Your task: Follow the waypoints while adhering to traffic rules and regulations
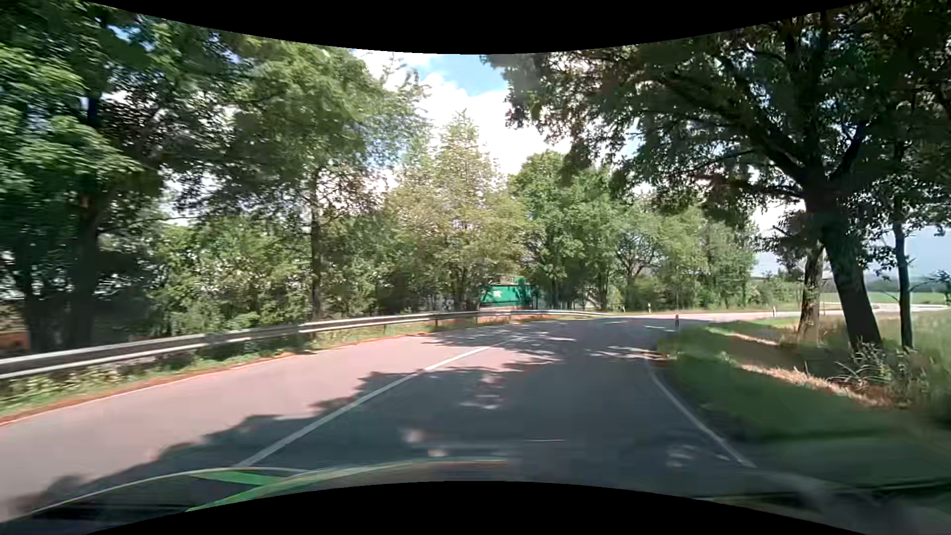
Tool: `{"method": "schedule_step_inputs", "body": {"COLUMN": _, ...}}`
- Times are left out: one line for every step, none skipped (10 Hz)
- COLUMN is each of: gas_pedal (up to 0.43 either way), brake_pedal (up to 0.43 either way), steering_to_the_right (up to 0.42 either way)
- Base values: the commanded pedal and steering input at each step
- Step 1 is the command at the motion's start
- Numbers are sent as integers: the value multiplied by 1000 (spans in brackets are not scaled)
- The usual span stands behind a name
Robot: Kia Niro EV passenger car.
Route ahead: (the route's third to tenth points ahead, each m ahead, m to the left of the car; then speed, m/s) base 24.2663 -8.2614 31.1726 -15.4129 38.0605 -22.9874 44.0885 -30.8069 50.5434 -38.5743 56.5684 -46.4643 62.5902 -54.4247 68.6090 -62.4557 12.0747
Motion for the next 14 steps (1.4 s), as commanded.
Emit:
{"method": "schedule_step_inputs", "body": {"gas_pedal": 98, "brake_pedal": 0, "steering_to_the_right": 126}}
{"method": "schedule_step_inputs", "body": {"gas_pedal": 98, "brake_pedal": 0, "steering_to_the_right": 125}}
{"method": "schedule_step_inputs", "body": {"gas_pedal": 98, "brake_pedal": 0, "steering_to_the_right": 124}}
{"method": "schedule_step_inputs", "body": {"gas_pedal": 98, "brake_pedal": 0, "steering_to_the_right": 120}}
{"method": "schedule_step_inputs", "body": {"gas_pedal": 98, "brake_pedal": 0, "steering_to_the_right": 116}}
{"method": "schedule_step_inputs", "body": {"gas_pedal": 98, "brake_pedal": 0, "steering_to_the_right": 115}}
{"method": "schedule_step_inputs", "body": {"gas_pedal": 98, "brake_pedal": 0, "steering_to_the_right": 115}}
{"method": "schedule_step_inputs", "body": {"gas_pedal": 110, "brake_pedal": 0, "steering_to_the_right": 115}}
{"method": "schedule_step_inputs", "body": {"gas_pedal": 110, "brake_pedal": 0, "steering_to_the_right": 115}}
{"method": "schedule_step_inputs", "body": {"gas_pedal": 110, "brake_pedal": 0, "steering_to_the_right": 115}}
{"method": "schedule_step_inputs", "body": {"gas_pedal": 110, "brake_pedal": 0, "steering_to_the_right": 115}}
{"method": "schedule_step_inputs", "body": {"gas_pedal": 110, "brake_pedal": 0, "steering_to_the_right": 114}}
{"method": "schedule_step_inputs", "body": {"gas_pedal": 110, "brake_pedal": 0, "steering_to_the_right": 112}}
{"method": "schedule_step_inputs", "body": {"gas_pedal": 118, "brake_pedal": 0, "steering_to_the_right": 109}}
